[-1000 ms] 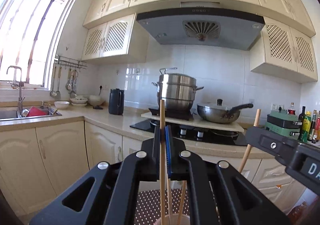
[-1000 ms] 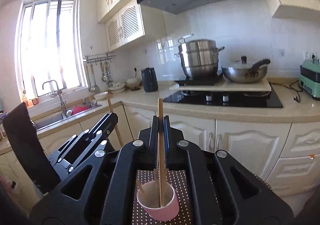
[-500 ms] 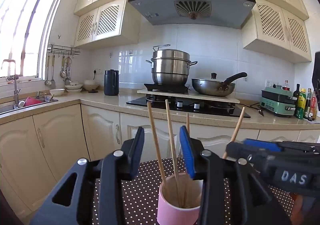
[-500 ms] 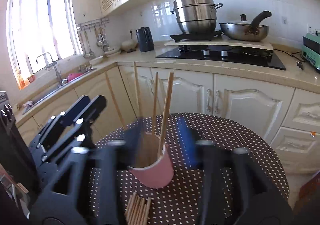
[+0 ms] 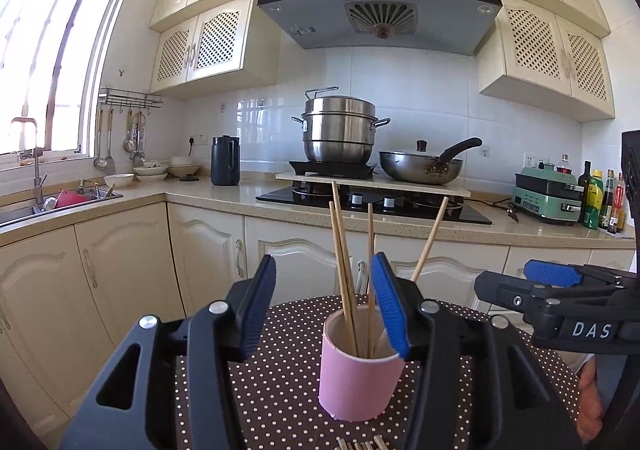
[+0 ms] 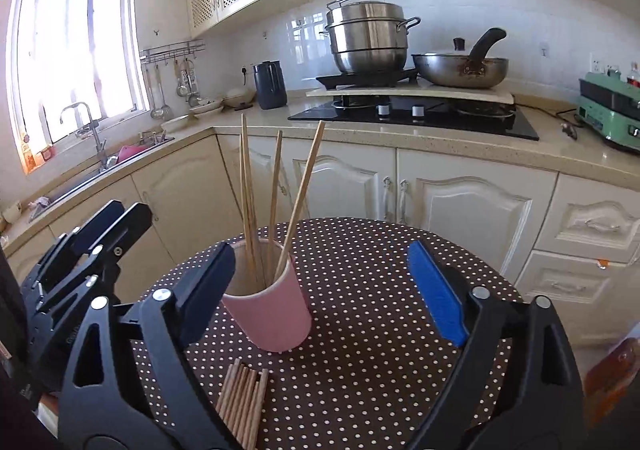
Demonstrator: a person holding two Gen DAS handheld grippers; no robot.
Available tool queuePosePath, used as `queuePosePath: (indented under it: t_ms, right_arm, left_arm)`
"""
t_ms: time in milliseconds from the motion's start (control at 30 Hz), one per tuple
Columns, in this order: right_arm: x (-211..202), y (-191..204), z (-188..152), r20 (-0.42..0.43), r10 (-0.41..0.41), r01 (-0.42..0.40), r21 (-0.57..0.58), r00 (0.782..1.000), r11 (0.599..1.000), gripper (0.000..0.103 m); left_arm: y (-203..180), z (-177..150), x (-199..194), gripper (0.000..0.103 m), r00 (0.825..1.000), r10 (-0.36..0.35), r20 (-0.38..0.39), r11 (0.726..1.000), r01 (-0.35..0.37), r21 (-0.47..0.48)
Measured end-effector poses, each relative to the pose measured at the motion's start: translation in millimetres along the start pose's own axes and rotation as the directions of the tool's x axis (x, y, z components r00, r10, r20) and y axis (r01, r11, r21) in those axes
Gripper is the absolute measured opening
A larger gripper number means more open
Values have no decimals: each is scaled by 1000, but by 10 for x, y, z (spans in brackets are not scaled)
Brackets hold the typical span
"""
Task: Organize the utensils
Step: 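Withdraw both open grippers from the cup back toward the chopstick row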
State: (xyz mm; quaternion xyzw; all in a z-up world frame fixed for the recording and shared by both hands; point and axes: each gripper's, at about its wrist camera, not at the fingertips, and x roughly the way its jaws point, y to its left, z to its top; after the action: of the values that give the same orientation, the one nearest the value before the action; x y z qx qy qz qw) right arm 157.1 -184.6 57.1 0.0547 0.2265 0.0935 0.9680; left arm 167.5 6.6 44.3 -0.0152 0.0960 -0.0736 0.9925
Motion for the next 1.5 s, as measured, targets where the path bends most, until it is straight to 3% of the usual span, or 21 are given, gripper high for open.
queuePosePath:
  t_ms: [300, 433, 733, 867, 1167, 1333, 1500]
  right_arm:
    - [-303, -40, -214, 9, -32, 32, 17, 999, 999, 95]
    - [-461, -22, -322, 12, 3, -3, 18, 1000, 1000, 96]
    - [-479, 57, -662, -79, 36, -36, -4, 996, 999, 96]
    - [-367, 66, -830, -126, 26, -27, -1, 992, 1000, 96]
    - [-21, 56, -1269, -301, -9, 22, 37, 953, 999, 96]
    - [139, 33, -1447, -408, -16, 39, 48, 913, 998, 96]
    - [153, 48, -1513, -430, -17, 42, 48, 903, 998, 97]
  left_arm:
    - [43, -122, -318, 55, 1000, -10, -30, 1000, 10, -13]
    - [41, -207, -438, 57, 997, -21, -74, 1000, 19, -20]
    - [100, -529, -621, 59, 983, -54, -175, 996, 40, -82]
    - [141, -686, -634, 59, 975, -27, -221, 997, 9, -80]
    - [157, -983, -648, 59, 950, -23, -312, 995, -7, -95]
    - [186, -1136, -577, 59, 920, -40, -389, 993, -6, -117]
    - [200, -1231, -535, 59, 896, -53, -440, 991, -7, -134]
